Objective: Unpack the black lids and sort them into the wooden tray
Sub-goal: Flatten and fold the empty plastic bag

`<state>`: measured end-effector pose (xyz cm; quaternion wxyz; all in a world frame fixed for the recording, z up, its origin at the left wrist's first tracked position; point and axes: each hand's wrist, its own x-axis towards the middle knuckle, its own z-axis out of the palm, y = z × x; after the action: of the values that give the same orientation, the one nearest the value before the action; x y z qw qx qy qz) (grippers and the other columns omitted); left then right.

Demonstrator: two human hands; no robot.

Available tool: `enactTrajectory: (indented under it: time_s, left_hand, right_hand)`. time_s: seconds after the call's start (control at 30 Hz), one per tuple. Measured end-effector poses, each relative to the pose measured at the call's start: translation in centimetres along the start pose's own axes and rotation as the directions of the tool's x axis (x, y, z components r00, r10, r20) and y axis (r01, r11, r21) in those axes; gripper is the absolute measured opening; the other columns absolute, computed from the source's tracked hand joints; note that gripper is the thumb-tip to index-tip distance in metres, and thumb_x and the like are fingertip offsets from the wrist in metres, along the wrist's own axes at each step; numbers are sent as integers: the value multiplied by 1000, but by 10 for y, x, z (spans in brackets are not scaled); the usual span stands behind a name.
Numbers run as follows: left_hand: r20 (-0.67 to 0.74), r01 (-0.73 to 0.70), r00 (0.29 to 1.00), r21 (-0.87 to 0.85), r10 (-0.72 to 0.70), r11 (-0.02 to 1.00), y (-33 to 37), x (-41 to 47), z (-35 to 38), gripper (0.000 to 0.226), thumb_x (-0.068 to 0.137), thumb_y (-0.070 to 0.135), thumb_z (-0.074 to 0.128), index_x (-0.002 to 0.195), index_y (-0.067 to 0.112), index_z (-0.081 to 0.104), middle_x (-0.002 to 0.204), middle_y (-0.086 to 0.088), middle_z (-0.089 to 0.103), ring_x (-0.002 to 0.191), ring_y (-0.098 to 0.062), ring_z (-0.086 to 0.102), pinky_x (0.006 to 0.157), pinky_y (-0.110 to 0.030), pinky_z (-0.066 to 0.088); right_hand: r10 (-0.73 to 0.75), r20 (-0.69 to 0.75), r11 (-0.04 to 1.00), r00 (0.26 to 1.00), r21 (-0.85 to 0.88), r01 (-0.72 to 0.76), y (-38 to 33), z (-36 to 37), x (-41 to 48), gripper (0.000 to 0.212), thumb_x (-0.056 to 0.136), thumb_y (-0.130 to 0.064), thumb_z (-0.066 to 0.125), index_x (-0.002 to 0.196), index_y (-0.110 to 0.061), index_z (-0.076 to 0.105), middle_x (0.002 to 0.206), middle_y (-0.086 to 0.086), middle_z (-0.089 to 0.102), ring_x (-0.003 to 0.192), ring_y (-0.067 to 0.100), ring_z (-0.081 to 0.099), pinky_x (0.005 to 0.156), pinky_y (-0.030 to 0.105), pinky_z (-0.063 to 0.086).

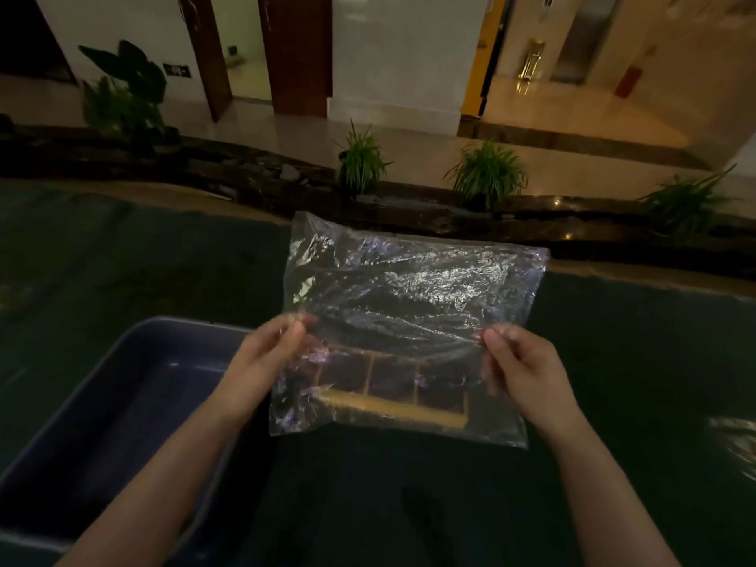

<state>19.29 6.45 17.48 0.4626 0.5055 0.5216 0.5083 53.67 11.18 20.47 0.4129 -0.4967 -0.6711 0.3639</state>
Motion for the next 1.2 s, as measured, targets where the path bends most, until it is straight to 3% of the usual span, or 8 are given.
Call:
enactTrajectory:
  time_s: [0.13,0.33,0.5,0.63,0.77,0.97,1.1,1.2]
  left_hand:
    - [57,-72,996,-60,76,996,12,9,-10,36,93,44,68,123,24,70,100,-16,74,89,-27,72,82,-39,57]
    - [66,-99,993,-33,101,995,13,14,-12,23,94,23,60,111,17,73,71,-17,67,61,-33,63,65,-48,54]
    - [106,-23,994,-146,39,989,1,16,-14,27,100,16,53,117,21,73,77,-16,71,59,-29,63,58,-38,53]
    - [168,41,986,-246,1,968,-3,16,-21,24,94,5,58,104,13,78,99,-11,75,87,-24,72,72,-31,60]
    - [282,84,959,-350,20,933,0,17,-27,29,84,28,68,97,4,77,106,-16,70,100,-29,68,86,-36,58]
    - [122,154,983,-173,-134,973,3,11,-6,68,74,48,85,135,35,60,125,-4,71,116,-26,69,93,-42,58]
    - [140,202,970,-22,-197,979,-5,5,3,37,83,54,76,104,24,77,110,-11,78,103,-28,75,97,-50,56]
    - [20,134,991,-44,-133,990,-10,3,8,22,90,40,69,98,21,77,101,-13,79,94,-29,77,89,-47,60]
  right_hand:
    - [0,68,1000,998,-13,1,3,-3,0,38,107,-27,51,74,-32,67,56,-2,63,48,3,56,53,15,47]
    - [53,233,891,971,428,-151,15,-19,-4,34,96,-18,61,129,-22,69,74,8,69,66,18,65,64,27,57]
    - [59,180,884,982,447,-135,16,-21,-6,30,91,-11,59,110,-19,81,84,8,74,74,17,70,74,28,61]
    - [50,239,875,970,457,-158,20,-29,-7,22,97,-7,57,100,6,75,114,20,72,111,35,70,96,53,60]
    - [100,275,803,956,545,-240,21,-35,-9,51,97,-31,38,97,5,74,113,25,64,109,39,63,94,51,52]
    - [93,169,951,981,276,-138,17,-22,-8,37,80,-21,80,114,-28,66,103,-9,74,92,15,76,69,28,63]
    - [179,8,925,984,340,-171,16,-12,-10,67,82,-20,84,139,-41,56,106,-5,78,95,17,79,72,30,65]
    - [282,218,843,934,408,-350,21,-16,-13,55,86,-54,76,136,-32,65,122,-2,77,113,24,75,90,41,61]
